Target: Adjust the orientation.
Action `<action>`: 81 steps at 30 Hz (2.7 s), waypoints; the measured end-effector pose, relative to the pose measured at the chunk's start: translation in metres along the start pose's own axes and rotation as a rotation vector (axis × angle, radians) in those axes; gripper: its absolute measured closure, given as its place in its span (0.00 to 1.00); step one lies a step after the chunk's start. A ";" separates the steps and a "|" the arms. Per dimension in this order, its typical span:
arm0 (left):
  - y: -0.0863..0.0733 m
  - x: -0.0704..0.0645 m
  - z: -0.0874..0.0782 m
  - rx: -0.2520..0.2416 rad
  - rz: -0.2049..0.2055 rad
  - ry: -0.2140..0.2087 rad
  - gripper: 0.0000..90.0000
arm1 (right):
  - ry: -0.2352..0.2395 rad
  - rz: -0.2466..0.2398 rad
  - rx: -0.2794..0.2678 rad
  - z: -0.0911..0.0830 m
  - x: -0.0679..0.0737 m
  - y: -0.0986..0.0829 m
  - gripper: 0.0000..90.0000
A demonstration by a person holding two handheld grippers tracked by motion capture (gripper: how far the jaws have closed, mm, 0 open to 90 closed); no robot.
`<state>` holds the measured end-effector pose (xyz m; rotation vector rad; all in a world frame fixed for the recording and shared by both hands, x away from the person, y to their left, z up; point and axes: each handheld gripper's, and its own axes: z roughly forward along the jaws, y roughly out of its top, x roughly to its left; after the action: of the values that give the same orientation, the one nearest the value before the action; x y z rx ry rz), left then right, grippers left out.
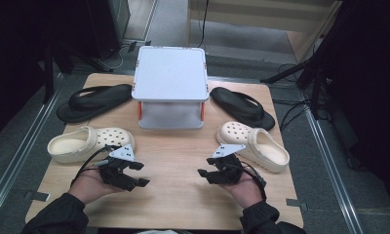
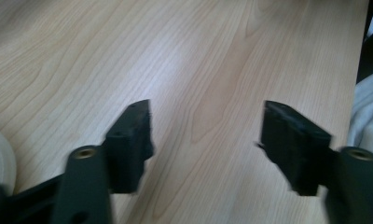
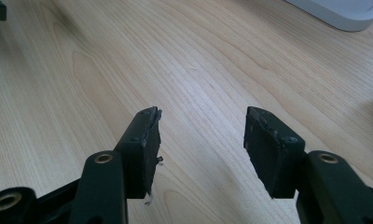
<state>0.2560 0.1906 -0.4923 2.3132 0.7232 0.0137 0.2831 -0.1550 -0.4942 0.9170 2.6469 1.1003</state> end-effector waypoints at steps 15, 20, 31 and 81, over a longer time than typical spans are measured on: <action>-0.001 0.009 -0.028 -0.022 -0.074 0.083 0.47 | 0.009 0.006 -0.003 0.007 -0.004 0.003 0.50; -0.008 0.013 -0.038 -0.023 -0.092 0.112 0.47 | 0.027 0.011 -0.016 0.008 -0.002 0.004 0.49; -0.024 0.023 -0.067 -0.046 -0.142 0.184 0.47 | 0.037 -0.008 -0.002 0.014 0.000 0.012 0.48; -0.052 0.111 -0.086 -0.031 -0.212 0.193 0.71 | 0.045 -0.051 0.069 0.025 0.013 0.014 0.49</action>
<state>0.3061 0.3315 -0.4807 2.2144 1.0554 0.1521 0.2875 -0.1251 -0.5014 0.8415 2.7440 1.0363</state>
